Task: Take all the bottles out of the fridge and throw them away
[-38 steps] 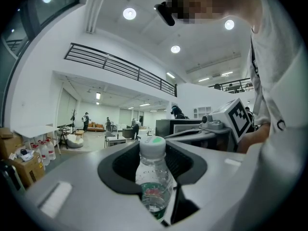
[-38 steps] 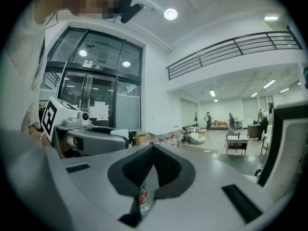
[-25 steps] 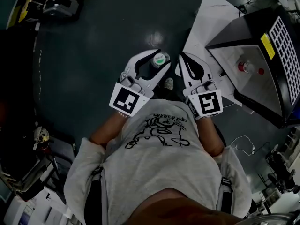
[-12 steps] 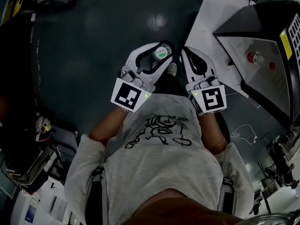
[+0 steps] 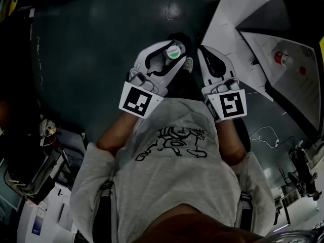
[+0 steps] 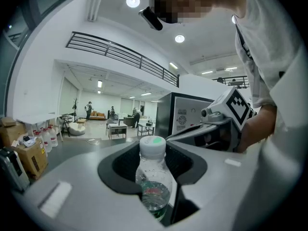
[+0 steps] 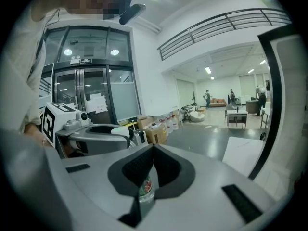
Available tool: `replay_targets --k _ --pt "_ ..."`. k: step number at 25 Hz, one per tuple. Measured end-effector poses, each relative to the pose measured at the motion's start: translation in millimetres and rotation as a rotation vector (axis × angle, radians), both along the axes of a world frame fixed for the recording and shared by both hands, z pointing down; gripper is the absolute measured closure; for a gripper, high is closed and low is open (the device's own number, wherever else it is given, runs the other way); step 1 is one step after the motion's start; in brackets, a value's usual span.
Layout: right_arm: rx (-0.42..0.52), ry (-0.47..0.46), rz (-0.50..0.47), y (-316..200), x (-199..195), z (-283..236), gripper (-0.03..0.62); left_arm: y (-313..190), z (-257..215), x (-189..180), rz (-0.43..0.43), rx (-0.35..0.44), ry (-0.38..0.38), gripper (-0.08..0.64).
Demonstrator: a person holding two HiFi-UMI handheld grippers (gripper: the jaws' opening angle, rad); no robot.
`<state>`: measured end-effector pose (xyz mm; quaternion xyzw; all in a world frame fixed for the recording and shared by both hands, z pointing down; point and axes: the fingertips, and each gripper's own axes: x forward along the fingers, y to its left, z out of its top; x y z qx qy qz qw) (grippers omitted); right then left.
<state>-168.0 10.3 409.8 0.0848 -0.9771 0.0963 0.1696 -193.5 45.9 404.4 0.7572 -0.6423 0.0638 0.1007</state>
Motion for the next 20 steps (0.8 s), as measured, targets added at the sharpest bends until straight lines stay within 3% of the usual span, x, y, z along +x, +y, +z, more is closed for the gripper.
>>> replay_targets --k 20 --pt "-0.114 0.081 -0.057 7 13 73 0.584 -2 73 9 -0.047 -0.071 -0.014 0.399"
